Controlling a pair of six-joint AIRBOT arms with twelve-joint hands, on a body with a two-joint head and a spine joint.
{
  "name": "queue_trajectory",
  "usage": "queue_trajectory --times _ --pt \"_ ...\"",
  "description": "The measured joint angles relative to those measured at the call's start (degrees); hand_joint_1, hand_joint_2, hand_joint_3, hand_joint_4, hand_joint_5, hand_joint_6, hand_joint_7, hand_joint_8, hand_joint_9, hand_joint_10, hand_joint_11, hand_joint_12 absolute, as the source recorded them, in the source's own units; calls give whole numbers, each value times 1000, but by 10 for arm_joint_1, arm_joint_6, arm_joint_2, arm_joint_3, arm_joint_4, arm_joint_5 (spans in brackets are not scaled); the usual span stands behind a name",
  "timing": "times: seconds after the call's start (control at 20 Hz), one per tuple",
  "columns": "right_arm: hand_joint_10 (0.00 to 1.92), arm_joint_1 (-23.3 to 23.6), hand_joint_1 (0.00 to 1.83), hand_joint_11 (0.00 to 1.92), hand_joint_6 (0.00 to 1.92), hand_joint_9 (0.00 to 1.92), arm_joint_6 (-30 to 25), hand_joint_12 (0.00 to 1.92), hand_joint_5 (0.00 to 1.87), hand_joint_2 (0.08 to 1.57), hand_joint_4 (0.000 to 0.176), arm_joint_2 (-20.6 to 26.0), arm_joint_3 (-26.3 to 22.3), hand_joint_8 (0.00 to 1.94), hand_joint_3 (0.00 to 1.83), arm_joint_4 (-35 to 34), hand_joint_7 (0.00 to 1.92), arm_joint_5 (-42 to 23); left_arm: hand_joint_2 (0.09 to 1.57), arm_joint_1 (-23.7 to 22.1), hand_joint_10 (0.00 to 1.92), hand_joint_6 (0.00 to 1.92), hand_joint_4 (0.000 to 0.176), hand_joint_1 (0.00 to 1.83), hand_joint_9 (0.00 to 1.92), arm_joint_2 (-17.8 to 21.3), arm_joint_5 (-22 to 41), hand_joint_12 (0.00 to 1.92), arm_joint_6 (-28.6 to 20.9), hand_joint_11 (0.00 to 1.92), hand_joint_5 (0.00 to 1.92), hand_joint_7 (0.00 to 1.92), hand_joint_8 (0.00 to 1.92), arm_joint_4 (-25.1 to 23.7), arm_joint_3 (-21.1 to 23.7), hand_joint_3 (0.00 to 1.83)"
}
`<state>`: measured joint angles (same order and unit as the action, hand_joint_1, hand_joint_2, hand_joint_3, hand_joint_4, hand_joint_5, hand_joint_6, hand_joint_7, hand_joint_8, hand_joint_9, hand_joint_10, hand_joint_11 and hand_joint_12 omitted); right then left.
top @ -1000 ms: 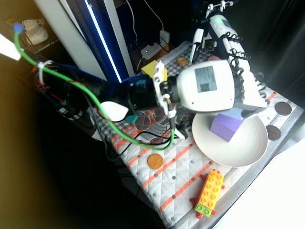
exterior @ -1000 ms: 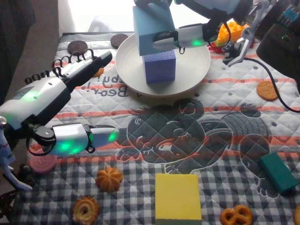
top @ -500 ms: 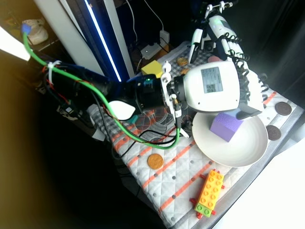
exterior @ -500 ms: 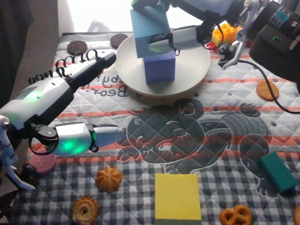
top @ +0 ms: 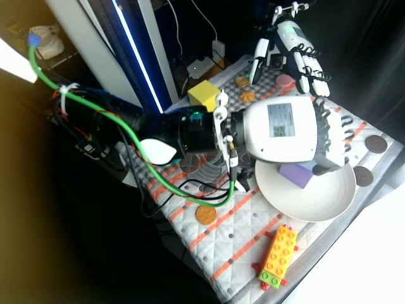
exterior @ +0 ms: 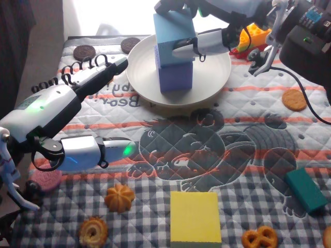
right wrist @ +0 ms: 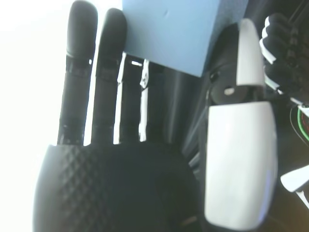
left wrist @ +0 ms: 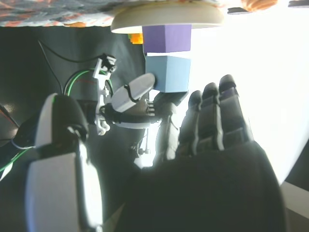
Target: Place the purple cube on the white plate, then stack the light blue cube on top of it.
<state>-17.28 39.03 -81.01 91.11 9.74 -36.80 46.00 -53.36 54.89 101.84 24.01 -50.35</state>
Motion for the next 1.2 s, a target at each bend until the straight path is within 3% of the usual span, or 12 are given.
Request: queue_trajectory --times 0.05,0.1,0.15,0.2,0.3,0.35,0.4,0.6,0.8,0.9,0.95,1.2 --pt "796 0 1240 616 1006 825 0 1236 910 1131 0 0 1 1076 6 0 980 2 935 0 0 0 176 722 0 0 0 0 -1 0 48 0 0 0 0 2" --pt "658 0 1180 519 392 750 -2 1300 813 1074 0 0 3 631 0 1 786 4 933 0 0 2 176 730 0 0 0 0 -2 0 52 0 0 0 0 1" --pt "499 0 1116 412 91 653 -2 1268 692 1009 0 0 4 265 0 0 683 7 926 0 0 3 176 747 0 0 0 0 -2 0 56 0 0 0 0 0" --pt "301 -1 1045 301 17 578 -3 1175 559 971 42 0 7 69 1 0 595 8 921 0 0 1 176 750 0 0 0 0 -4 0 51 0 0 1 0 0" --pt "76 -5 976 192 0 523 -2 1005 412 937 115 0 10 2 0 2 492 16 931 0 0 1 176 730 0 0 0 0 -5 0 52 0 0 0 0 1" --pt "76 -8 976 192 0 523 0 1005 412 937 115 0 11 2 0 1 492 22 931 0 0 1 176 730 0 0 0 0 -7 0 52 0 0 0 0 1" --pt "9 -11 917 89 0 434 0 988 273 923 138 0 11 0 0 1 385 30 935 2 0 1 176 723 0 0 1 0 -9 0 53 0 0 0 0 3" --pt "0 -11 732 0 0 281 0 910 44 855 174 0 7 0 0 1 197 33 934 4 0 2 176 738 0 0 1 0 -13 0 60 0 0 1 0 0" --pt "0 -12 766 0 0 154 0 803 0 843 176 2 2 0 0 4 57 32 937 4 0 0 176 743 0 0 1 0 -17 0 51 0 0 0 0 1" --pt "0 -12 755 0 0 3 0 108 0 822 176 9 -3 0 0 0 0 33 933 4 0 6 176 777 0 0 2 0 -19 0 65 0 0 2 0 0" --pt "0 -12 685 0 0 0 0 21 0 809 176 16 -10 0 0 0 0 28 936 5 0 3 176 748 0 0 4 0 -21 0 60 0 0 2 0 1" --pt "0 -33 709 0 0 0 0 0 0 808 176 95 -70 0 0 -7 0 -74 924 16 0 4 176 766 0 6 13 0 -81 0 60 0 0 -11 0 0"
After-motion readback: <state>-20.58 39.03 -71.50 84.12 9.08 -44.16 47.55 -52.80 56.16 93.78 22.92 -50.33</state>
